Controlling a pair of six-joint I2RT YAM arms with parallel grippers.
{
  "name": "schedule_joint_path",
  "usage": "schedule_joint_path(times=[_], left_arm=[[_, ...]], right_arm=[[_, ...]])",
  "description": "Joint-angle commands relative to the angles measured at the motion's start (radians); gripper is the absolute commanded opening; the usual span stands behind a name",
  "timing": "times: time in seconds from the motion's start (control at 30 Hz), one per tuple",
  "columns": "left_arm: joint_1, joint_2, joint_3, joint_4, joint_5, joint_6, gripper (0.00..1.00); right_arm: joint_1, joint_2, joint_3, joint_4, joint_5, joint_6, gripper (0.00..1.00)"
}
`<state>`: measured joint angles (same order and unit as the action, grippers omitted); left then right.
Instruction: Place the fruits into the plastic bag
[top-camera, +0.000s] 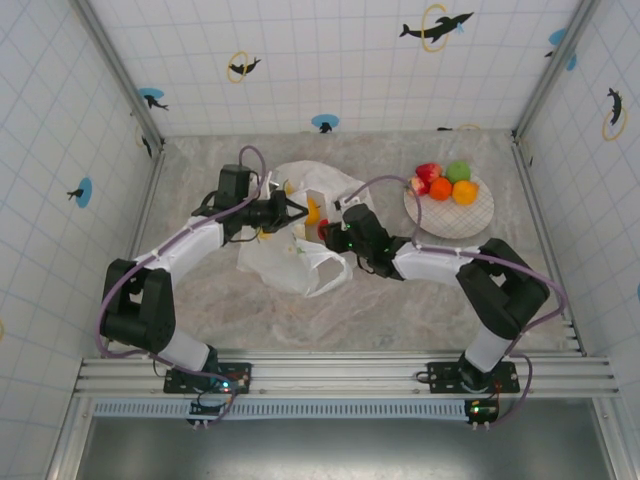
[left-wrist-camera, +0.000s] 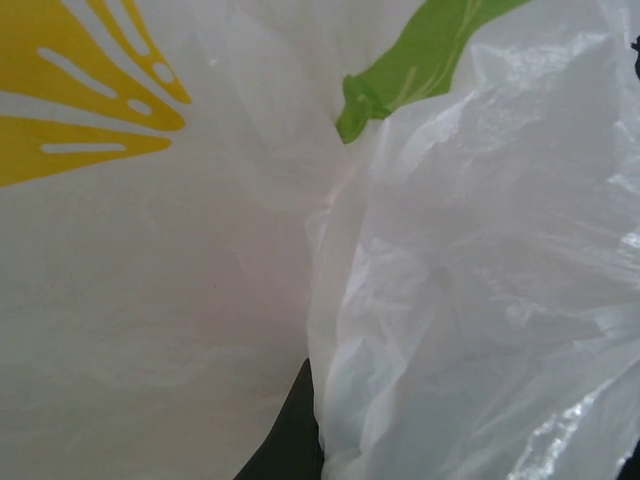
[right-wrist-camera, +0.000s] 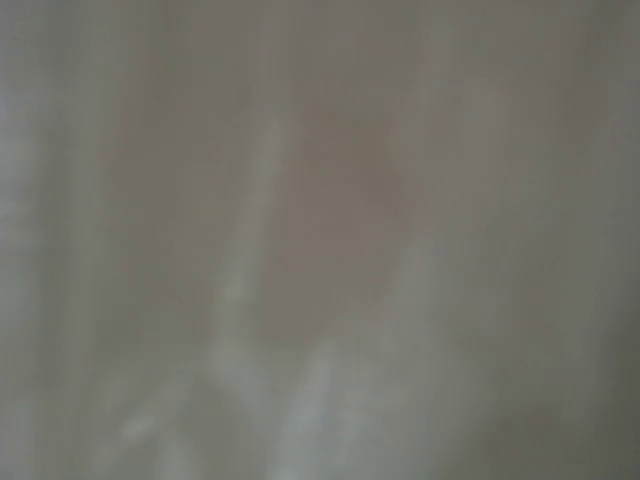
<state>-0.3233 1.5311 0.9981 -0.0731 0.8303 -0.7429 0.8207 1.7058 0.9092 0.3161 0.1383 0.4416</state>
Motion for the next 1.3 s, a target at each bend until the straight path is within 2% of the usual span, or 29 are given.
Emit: schedule_joint_path(times=[0.0, 0.17, 0.4, 0.6, 0.77, 0.93, 1.1, 1.27], left_arm=[[-0.009, -0.020, 0.033, 0.016, 0.030, -0.021, 0.00], [-0.009, -0.021, 0.036, 0.012, 0.029, -0.019, 0.00], [-0.008, -0.026, 0.034, 0.028, 0.026, -0.036, 0.00], [-0.009, -0.032, 0.036, 0.034, 0.023, -0.043, 0.00], [-0.008, -0.037, 0.038, 0.032, 0.023, -0.040, 0.00], [-0.009, -0.031, 0.042, 0.032, 0.024, -0.036, 0.00], [-0.009, -0.027, 0.045, 0.029, 0.022, -0.030, 0.00], [-0.001, -0.024, 0.042, 0.011, 0.010, -0.009, 0.00]], right_arm=[[0.008, 0.020, 0.047, -0.043, 0.032, 0.059, 0.51], [0.006, 0.034, 0.054, -0.031, -0.094, 0.089, 0.52], [0.010, 0.118, 0.105, 0.009, -0.260, 0.236, 0.54], [0.012, 0.193, 0.180, 0.038, -0.358, 0.340, 0.61], [-0.004, 0.201, 0.209, 0.017, -0.405, 0.346, 0.73], [-0.013, 0.195, 0.190, 0.059, -0.469, 0.376, 0.79], [-0.016, 0.168, 0.167, 0.053, -0.496, 0.365, 0.80], [-0.028, 0.095, 0.131, -0.049, -0.448, 0.274, 0.78]])
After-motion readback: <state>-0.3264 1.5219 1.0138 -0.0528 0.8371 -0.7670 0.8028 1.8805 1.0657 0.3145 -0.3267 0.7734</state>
